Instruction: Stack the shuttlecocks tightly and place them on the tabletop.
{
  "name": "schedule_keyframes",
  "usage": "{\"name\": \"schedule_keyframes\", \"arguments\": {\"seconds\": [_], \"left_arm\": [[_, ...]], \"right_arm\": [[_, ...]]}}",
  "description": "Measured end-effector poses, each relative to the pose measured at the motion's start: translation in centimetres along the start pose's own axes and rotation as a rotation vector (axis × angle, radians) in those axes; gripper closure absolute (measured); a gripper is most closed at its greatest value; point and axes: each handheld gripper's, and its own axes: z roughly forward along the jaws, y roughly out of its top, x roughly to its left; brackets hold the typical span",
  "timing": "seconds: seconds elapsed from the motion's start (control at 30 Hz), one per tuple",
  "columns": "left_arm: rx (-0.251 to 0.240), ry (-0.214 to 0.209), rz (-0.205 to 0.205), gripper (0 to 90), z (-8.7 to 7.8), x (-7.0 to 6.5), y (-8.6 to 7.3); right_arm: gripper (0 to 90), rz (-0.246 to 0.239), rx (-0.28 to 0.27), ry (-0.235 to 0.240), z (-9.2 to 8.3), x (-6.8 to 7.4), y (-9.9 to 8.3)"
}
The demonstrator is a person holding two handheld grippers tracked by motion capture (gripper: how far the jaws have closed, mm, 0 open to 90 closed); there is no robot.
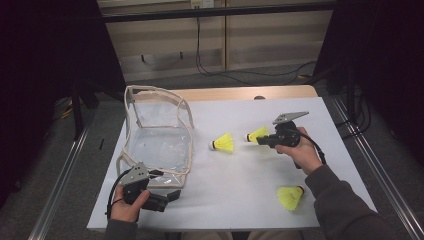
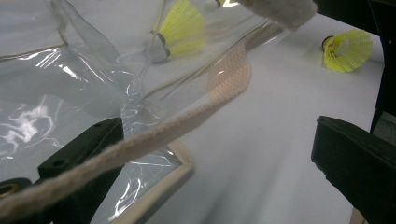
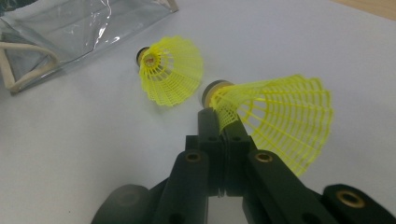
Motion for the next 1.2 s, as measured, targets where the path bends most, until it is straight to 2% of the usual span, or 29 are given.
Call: {"name": "schedule_keyframes", "arguments": {"seconds": [1.2], "left_arm": [[0.003,0.002,0.006,3.1,-0.1,0.0,0.1]], "right_arm": [[89.4,-0.018,-0.001,0.017,1.0,0.9,1.5]]}}
